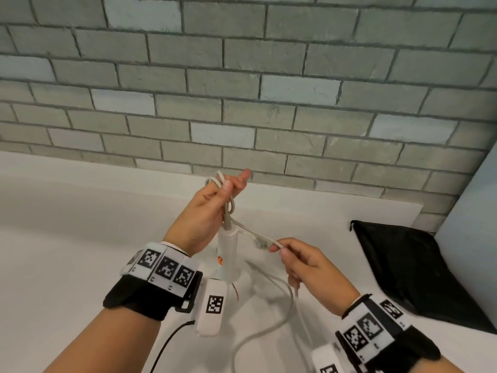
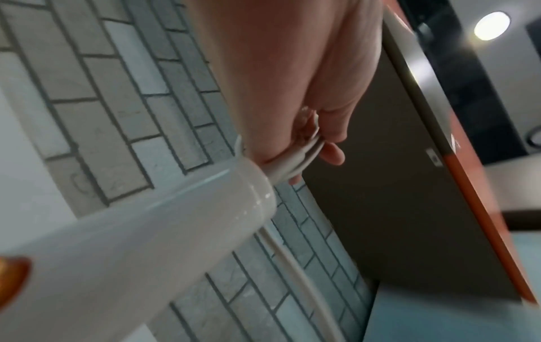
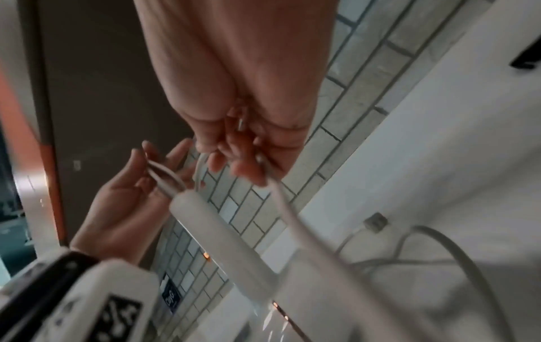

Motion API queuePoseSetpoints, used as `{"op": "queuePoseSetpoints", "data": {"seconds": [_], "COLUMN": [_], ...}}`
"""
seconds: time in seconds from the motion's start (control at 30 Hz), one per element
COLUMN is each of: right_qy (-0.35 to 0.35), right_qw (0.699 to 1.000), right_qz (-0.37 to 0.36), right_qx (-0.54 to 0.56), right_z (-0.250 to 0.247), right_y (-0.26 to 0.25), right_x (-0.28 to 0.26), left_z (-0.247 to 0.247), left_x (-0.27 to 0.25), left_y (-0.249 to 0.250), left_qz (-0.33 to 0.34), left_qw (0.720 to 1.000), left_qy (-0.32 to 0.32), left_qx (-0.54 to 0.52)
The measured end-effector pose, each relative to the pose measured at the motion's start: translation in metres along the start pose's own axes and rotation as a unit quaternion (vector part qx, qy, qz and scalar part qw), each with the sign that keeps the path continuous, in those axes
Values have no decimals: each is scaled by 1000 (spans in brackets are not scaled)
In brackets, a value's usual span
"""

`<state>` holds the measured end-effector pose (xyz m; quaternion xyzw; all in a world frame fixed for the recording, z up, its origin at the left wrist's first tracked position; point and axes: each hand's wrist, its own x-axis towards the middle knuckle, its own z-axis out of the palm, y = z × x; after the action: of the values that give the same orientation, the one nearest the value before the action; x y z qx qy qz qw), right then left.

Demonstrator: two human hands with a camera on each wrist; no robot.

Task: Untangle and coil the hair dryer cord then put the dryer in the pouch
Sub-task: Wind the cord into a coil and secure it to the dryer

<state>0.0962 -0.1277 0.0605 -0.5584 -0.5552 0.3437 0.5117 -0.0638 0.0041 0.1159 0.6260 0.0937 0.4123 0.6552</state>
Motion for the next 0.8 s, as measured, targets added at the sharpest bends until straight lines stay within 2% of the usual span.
{"op": "queuePoseSetpoints", "data": {"seconds": [0.1,0.17,0.3,0.4,0.47,0.57,0.67,0.73,0.77,0.8], "right_qy": [4,27,99,119,139,149,98,53,35,30], "right_qw": [993,970,898,881,885,911,941,977,984,985], "right_qz": [-93,-172,-283,-312,-308,-281,-238,-173,-152,-140], "right_qx": [-78,-168,-323,-334,-319,-264,-219,-114,-80,-101], "right_z": [-6,-10,-23,-29,-28,-25,-13,0,7,13], "right_y": [-18,-34,-71,-88,-87,-74,-52,-36,-25,-16], "right_x": [1,6,21,38,48,62,72,72,70,66], "left_z": [4,9,20,23,22,21,23,24,24,24], "left_x": [0,-1,-3,-3,-5,-8,-10,-11,-11,-10], "left_y": [-7,-6,5,10,9,5,4,3,2,1], "left_qz": [7,10,-45,-96,-96,-90,-93,-86,-77,-69], "left_qw": [991,984,962,957,967,971,970,969,968,968], "left_qy": [-9,-35,-137,-172,-189,-219,-219,-206,-196,-182], "left_qx": [130,177,230,215,141,23,-47,-106,-135,-159]}}
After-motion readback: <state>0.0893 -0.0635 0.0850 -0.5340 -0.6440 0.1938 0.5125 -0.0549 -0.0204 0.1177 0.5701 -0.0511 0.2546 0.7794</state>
